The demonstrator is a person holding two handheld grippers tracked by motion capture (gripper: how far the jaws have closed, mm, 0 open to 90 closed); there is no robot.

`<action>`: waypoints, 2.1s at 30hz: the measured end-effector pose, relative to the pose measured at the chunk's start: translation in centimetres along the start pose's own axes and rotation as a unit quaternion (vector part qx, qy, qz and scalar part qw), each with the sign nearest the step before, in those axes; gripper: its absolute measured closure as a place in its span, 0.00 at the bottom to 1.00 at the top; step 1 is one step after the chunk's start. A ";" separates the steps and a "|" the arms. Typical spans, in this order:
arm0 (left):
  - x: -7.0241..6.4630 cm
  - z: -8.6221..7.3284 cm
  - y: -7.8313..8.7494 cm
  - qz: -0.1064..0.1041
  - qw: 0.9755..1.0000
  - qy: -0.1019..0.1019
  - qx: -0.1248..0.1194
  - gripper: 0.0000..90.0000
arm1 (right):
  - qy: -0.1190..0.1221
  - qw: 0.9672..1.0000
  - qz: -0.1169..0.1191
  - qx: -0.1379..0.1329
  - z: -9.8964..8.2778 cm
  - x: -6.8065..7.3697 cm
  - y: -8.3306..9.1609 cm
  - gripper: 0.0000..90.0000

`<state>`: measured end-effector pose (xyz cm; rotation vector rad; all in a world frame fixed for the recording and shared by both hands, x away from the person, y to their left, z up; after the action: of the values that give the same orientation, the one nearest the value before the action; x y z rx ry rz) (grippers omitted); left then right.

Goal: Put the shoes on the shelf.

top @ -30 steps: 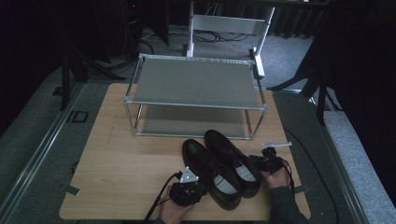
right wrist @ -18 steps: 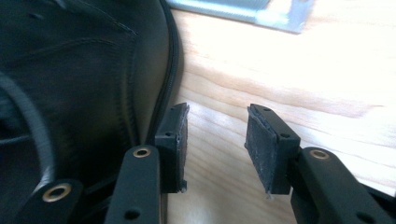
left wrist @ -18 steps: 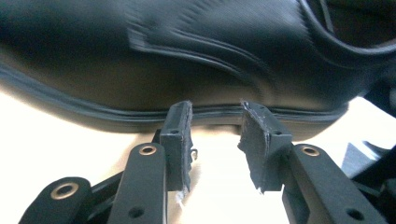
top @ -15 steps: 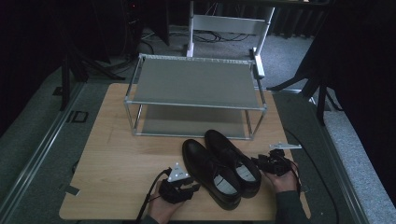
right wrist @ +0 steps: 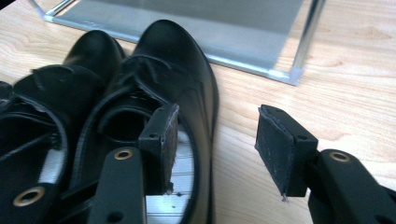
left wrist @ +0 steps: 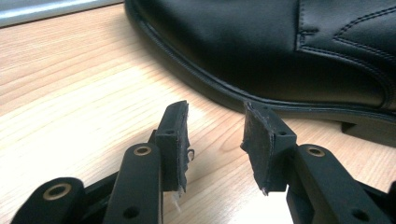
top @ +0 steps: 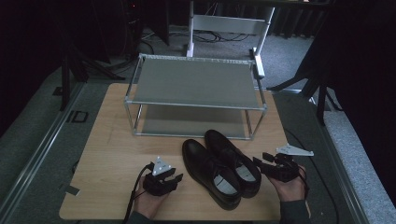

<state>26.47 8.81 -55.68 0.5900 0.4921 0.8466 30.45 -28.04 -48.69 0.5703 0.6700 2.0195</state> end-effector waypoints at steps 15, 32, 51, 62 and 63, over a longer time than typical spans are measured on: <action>0.8 -0.3 0.4 0.010 1.000 0.006 -0.003 0.67 | 0.020 0.999 0.005 0.037 0.8 3.3 0.0 0.61; 0.8 -0.4 0.4 0.013 1.000 0.004 0.000 0.67 | 0.015 0.998 0.029 0.062 0.5 5.7 0.3 0.61; 0.7 -0.5 0.3 0.015 1.000 0.002 0.000 0.67 | 0.018 0.995 0.036 0.093 -0.7 7.3 -0.6 0.52; 0.7 -0.5 0.2 0.017 1.000 0.000 0.002 0.67 | 0.019 0.992 0.031 0.123 -1.4 7.3 -1.3 0.52; 0.7 -0.5 0.2 0.017 1.000 0.000 0.002 0.67 | 0.019 0.991 0.030 0.126 -1.5 7.3 -1.4 0.52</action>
<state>26.41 9.59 -56.08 0.6046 0.4844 0.8787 26.86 -21.49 -49.72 0.7076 0.9497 2.0202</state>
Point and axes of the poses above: each handheld gripper's, and its own axes: y roughly backward along the jaws, z roughly out of its top, x roughly to its left, the point moved 3 cm from there along -y, roughly forward along the jaws, and after that the axes turned 2 degrees about x, right-handed, at the moved point
